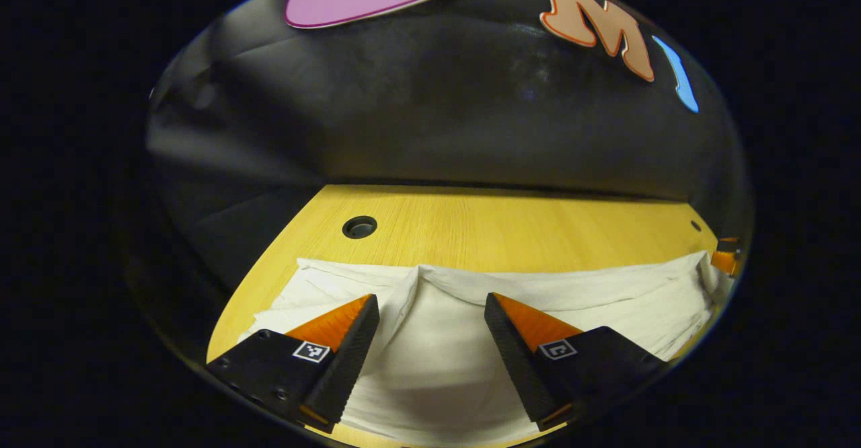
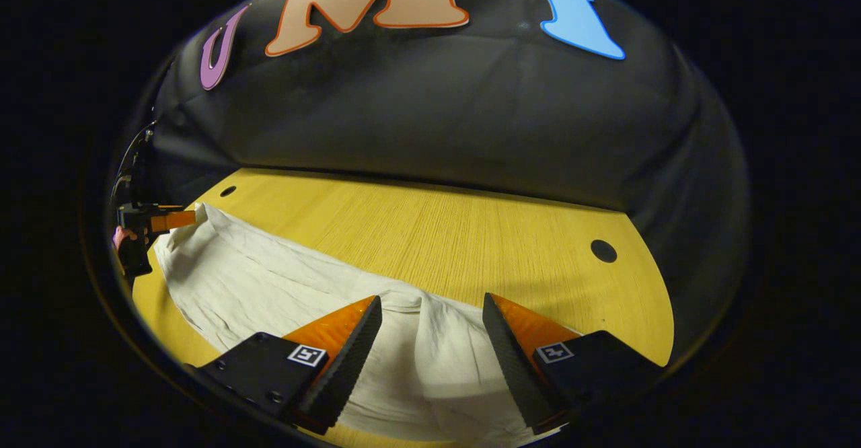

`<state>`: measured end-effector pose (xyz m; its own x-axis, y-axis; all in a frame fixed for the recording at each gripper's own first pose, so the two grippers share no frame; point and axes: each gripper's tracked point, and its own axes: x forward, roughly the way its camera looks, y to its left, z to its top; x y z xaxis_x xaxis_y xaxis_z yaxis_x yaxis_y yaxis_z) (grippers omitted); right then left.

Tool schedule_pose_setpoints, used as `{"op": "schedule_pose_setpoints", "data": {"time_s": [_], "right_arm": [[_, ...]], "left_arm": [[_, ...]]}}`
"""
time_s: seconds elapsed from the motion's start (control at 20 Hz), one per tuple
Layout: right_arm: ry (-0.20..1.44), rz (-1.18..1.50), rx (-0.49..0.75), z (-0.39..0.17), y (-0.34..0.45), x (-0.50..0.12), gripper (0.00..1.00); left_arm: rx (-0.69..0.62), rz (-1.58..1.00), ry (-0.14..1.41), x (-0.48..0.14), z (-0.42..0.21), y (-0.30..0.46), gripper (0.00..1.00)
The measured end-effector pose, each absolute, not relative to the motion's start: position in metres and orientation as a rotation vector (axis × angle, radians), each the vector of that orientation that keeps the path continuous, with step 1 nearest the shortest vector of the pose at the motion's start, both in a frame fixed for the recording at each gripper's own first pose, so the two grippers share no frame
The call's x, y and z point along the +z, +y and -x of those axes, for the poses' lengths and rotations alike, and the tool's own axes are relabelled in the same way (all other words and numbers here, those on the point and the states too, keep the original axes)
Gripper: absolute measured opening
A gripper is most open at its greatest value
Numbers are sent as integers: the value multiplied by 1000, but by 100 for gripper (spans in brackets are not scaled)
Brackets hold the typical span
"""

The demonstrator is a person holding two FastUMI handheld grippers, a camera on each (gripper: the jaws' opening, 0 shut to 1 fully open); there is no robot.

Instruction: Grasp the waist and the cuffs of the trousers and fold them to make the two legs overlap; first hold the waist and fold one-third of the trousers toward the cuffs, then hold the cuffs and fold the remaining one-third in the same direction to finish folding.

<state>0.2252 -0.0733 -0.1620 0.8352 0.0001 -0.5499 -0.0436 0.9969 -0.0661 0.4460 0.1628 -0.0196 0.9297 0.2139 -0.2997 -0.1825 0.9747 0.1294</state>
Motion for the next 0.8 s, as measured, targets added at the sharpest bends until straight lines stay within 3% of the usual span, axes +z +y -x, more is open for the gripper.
{"op": "schedule_pose_setpoints", "data": {"time_s": [0.4,0.8], "right_arm": [[514,-4,-210,-127,-186,-107,98],[668,-44,-390,-39,-265,-163,98]], "left_arm": [[139,-96,190,26,-373,121,99],[148,-75,212,13,-298,82,99]]}}
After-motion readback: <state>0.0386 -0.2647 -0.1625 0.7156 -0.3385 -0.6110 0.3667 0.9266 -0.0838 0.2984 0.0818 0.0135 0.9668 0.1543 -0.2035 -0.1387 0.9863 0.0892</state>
